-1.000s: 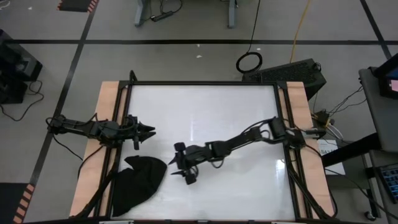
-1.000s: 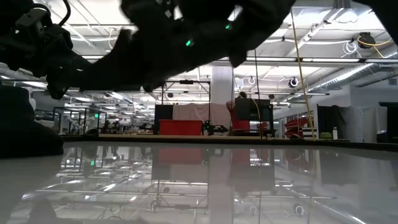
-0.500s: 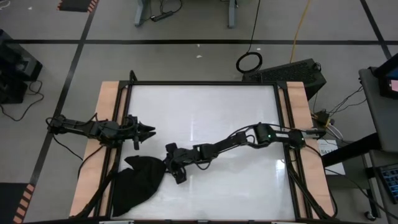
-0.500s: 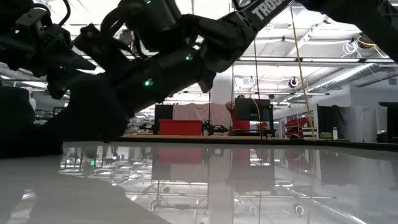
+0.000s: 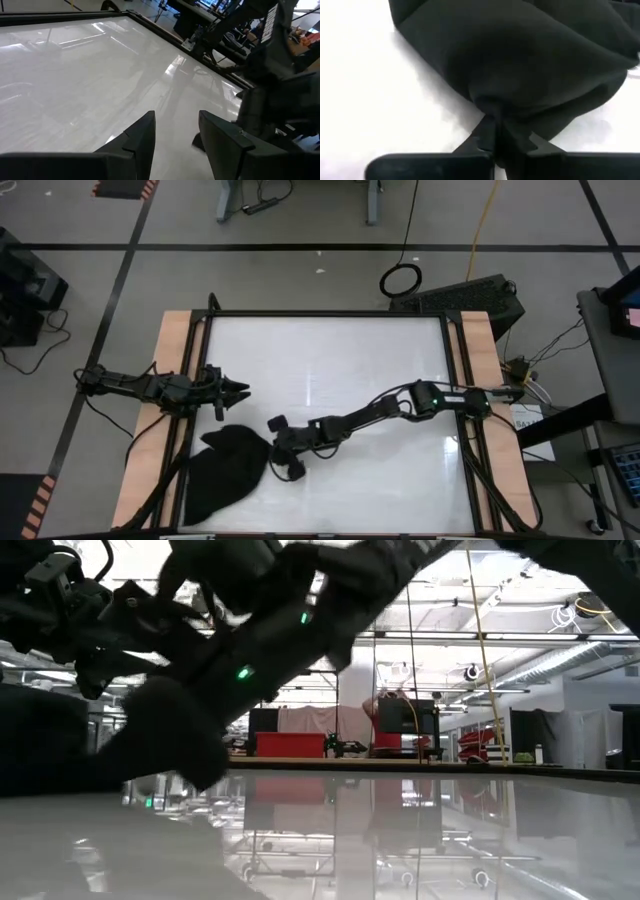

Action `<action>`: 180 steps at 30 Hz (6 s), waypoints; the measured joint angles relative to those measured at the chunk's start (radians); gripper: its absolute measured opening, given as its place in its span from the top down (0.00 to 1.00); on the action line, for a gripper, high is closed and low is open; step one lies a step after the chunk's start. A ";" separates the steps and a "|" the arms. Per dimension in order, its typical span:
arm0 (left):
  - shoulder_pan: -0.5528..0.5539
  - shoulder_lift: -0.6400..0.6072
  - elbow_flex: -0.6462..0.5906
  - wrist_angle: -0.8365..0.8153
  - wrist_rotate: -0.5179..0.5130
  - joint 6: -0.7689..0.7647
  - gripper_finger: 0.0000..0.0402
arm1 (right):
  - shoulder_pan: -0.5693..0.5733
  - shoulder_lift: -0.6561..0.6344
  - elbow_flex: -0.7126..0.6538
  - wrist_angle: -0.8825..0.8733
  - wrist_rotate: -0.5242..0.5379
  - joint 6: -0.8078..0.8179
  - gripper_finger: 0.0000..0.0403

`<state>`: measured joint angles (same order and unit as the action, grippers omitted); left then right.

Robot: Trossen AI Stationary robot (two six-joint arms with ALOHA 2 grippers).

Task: Roll towel
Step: Roll the black towel

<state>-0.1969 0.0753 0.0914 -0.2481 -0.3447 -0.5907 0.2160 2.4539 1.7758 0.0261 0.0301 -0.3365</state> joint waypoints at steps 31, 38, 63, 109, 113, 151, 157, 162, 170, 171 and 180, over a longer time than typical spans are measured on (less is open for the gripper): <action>0.000 0.000 0.000 0.007 -0.001 0.001 0.61 | 0.034 -0.573 -0.001 -1.319 0.106 0.325 1.00; 0.000 0.000 -0.001 0.013 -0.056 0.003 0.61 | 0.060 -0.569 -0.001 -1.302 0.108 0.363 1.00; 0.000 0.469 -0.001 0.600 0.264 0.343 0.61 | 0.102 -0.568 -0.003 -1.151 0.103 0.442 1.00; -0.150 1.672 0.410 0.865 0.151 0.529 0.84 | 0.098 -0.568 -0.003 -1.044 0.159 0.536 1.00; -0.150 1.670 0.411 0.863 0.150 0.547 0.97 | 0.100 -0.568 -0.003 -1.044 0.160 0.536 1.00; -0.341 1.178 0.447 0.039 -0.218 0.646 1.00 | 0.179 -0.541 -0.347 -0.889 0.405 0.717 0.44; -0.423 1.374 0.447 0.262 -0.165 0.623 1.00 | 0.223 -0.542 -0.402 -0.734 0.377 0.719 0.30; -0.449 1.482 0.448 0.403 -0.114 0.622 1.00 | 0.237 -0.543 -0.400 -0.648 0.423 0.711 0.32; -0.467 1.575 0.449 0.484 -0.099 0.552 0.97 | 0.157 -0.544 -0.400 -0.551 0.515 0.612 0.40; -0.469 1.579 0.449 0.486 -0.099 0.544 0.97 | 0.139 -0.544 -0.400 -0.530 0.511 0.595 0.41; -0.499 1.585 0.449 0.483 -0.112 0.487 0.96 | -0.055 -0.544 -0.400 -0.326 0.216 0.464 0.50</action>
<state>-0.6960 1.6605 0.5404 0.2349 -0.4564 -0.1037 0.1611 1.9099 1.3754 -0.3000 0.2457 0.1270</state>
